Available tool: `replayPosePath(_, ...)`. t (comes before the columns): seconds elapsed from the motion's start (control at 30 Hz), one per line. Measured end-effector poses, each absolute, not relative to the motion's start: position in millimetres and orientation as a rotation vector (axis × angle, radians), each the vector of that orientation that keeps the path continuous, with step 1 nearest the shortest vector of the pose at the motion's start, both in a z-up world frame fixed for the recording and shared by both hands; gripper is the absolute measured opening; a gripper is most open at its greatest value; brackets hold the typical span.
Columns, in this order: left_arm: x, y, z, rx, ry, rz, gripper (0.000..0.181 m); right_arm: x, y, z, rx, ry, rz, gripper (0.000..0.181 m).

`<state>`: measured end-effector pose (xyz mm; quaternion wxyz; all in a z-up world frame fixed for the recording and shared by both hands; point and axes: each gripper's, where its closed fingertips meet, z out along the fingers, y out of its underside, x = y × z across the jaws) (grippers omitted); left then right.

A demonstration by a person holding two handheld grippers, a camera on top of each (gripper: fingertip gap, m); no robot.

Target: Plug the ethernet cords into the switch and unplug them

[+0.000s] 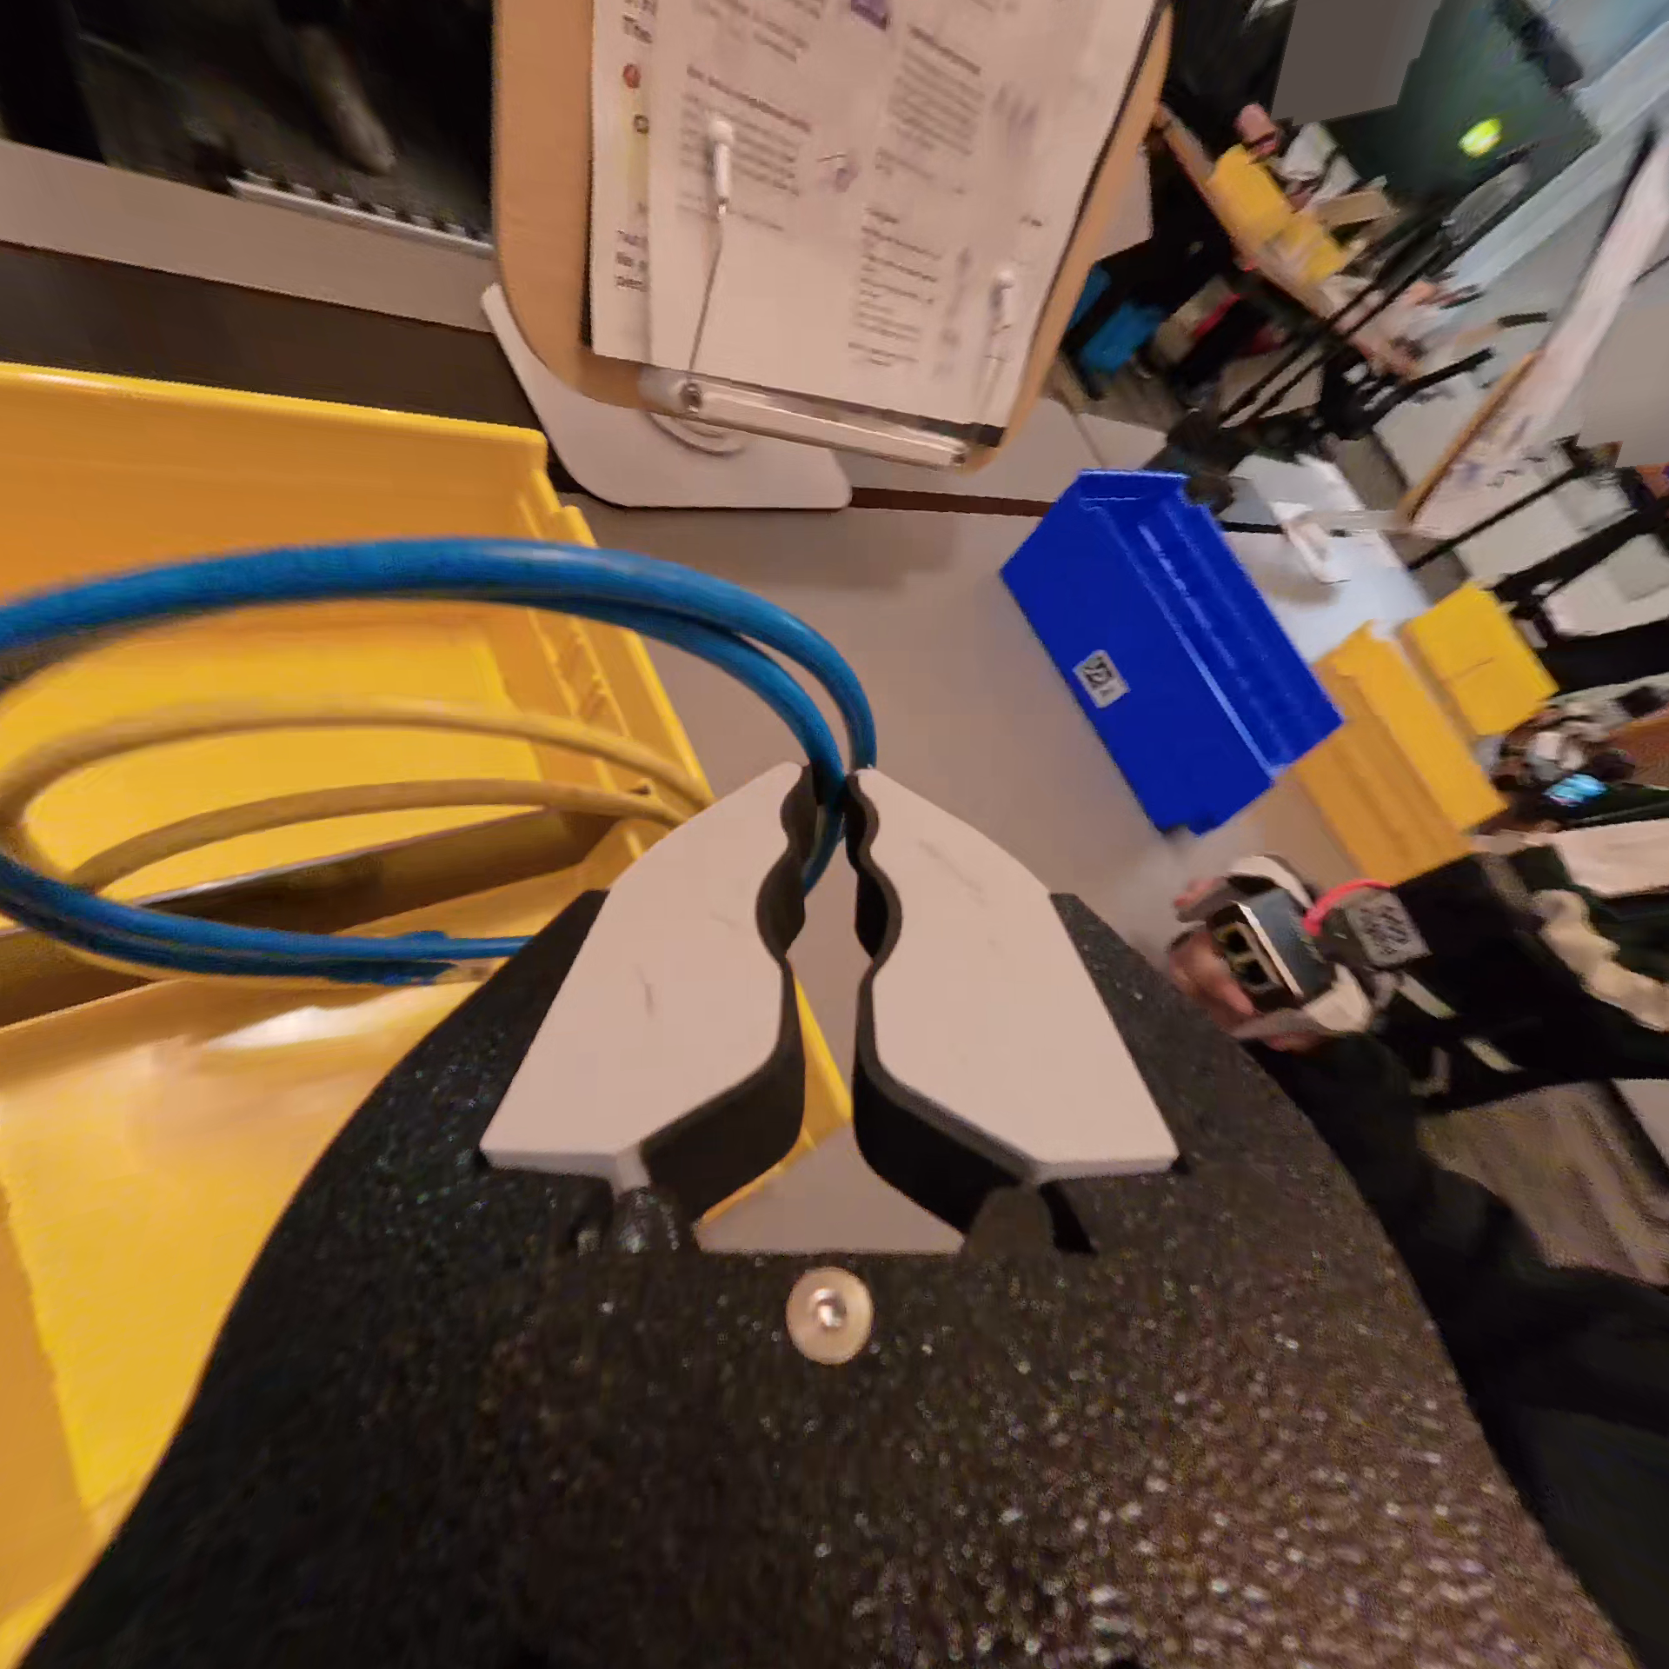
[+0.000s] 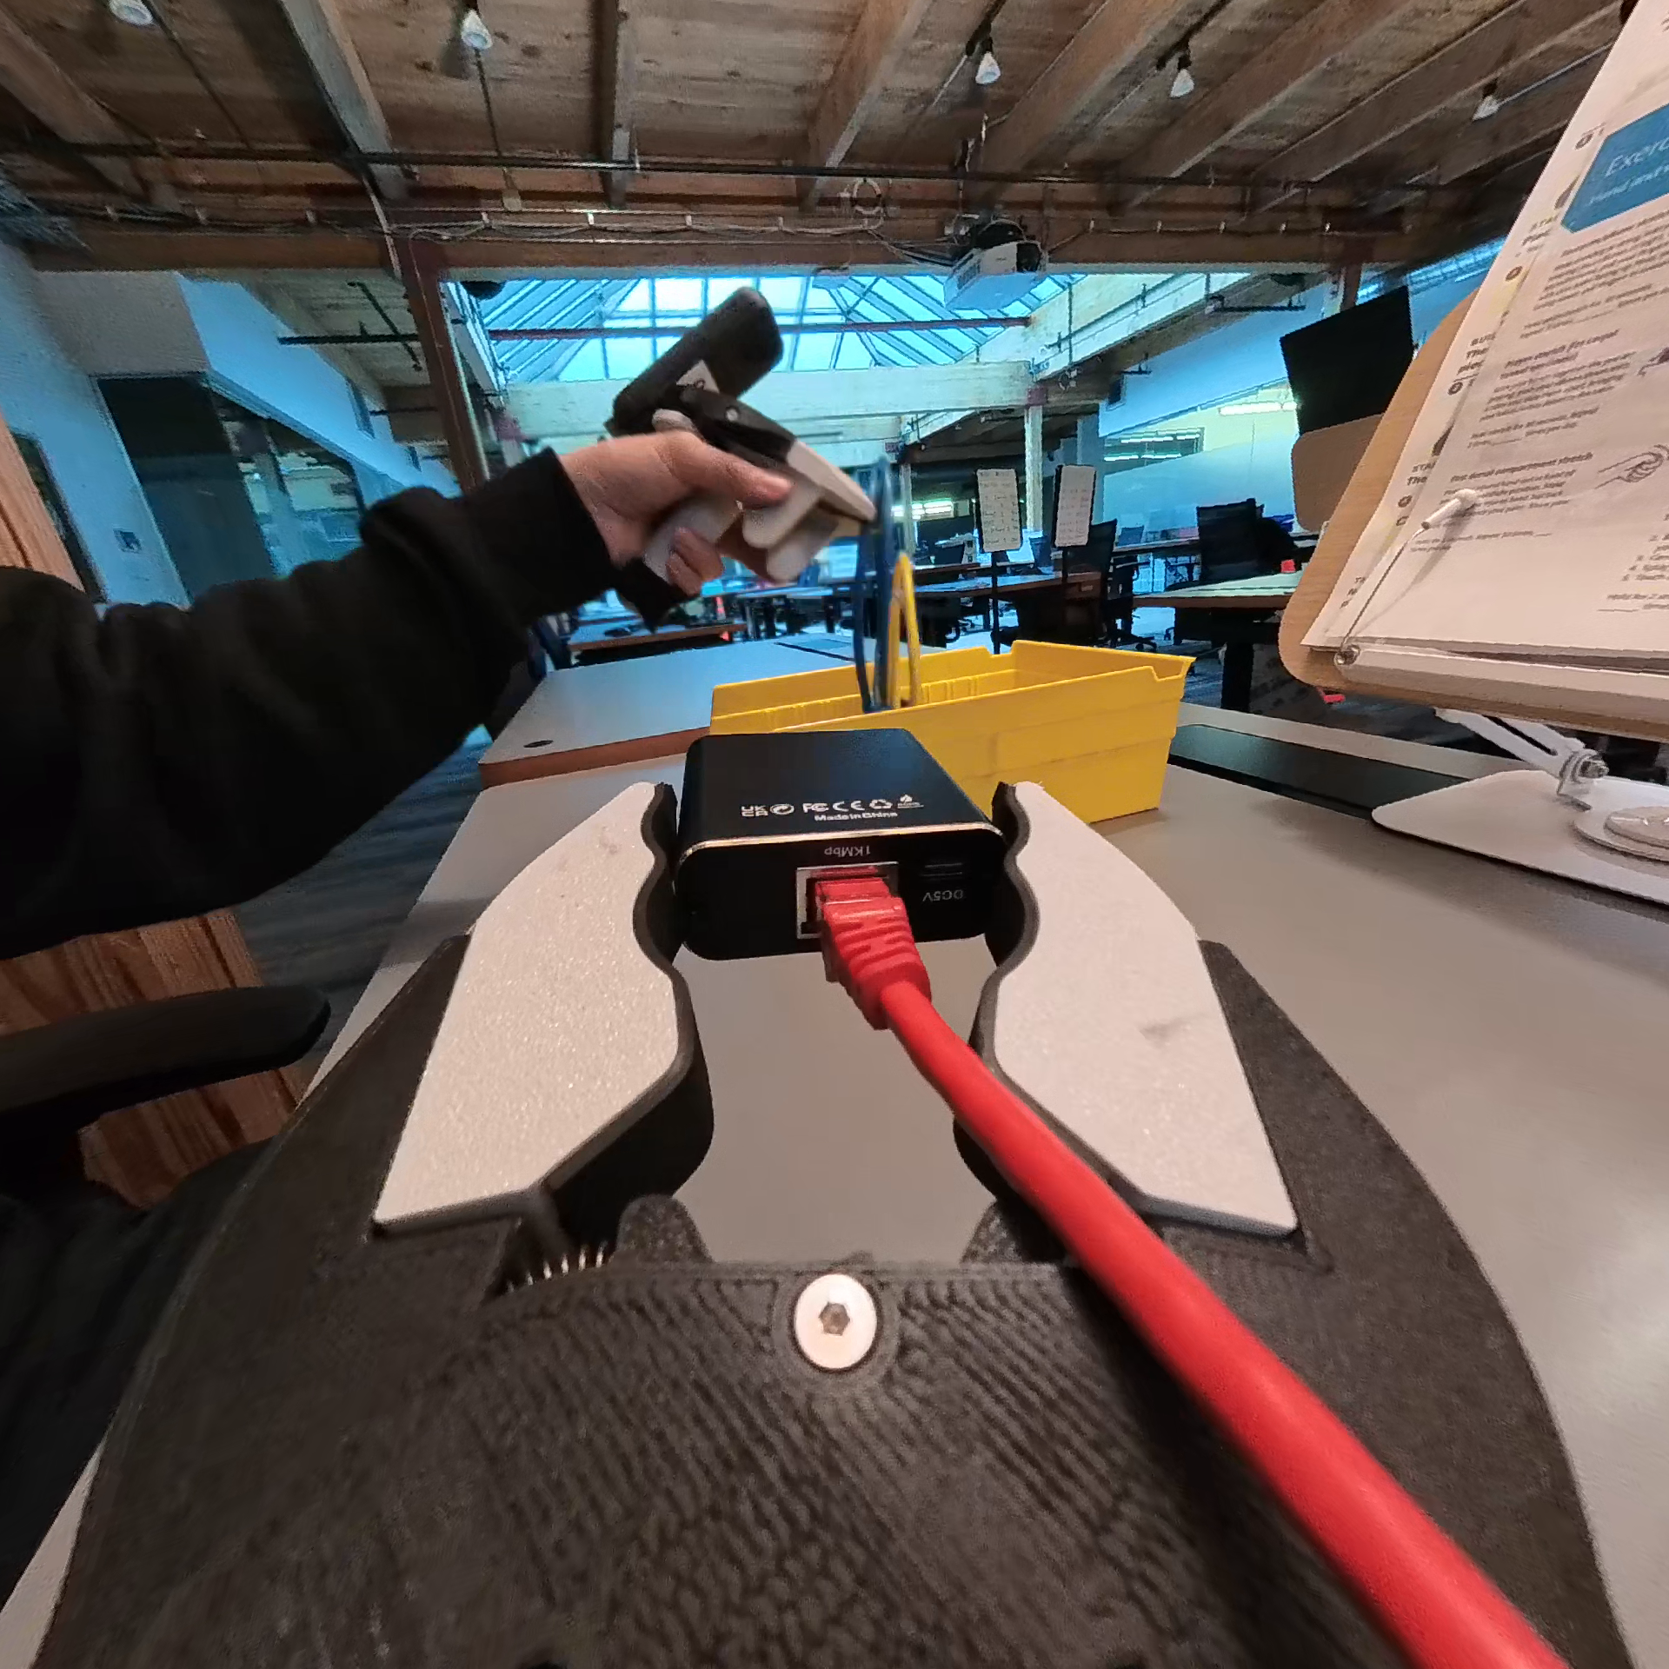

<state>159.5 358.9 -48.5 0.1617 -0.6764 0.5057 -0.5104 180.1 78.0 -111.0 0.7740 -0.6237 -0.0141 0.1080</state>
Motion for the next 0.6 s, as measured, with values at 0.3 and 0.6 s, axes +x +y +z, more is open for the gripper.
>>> replayPosePath(0.3, 128, 363, -39, -1.991, 1.464, -1.573, 0.005, 179, 77, -111, -1.348, -0.034, 0.239, 0.067)
replayPosePath(0.6, 116, 328, 5, -1.826, 1.56, -1.783, 0.005, 184, 74, -109, -1.338, -0.023, 0.229, 0.067)
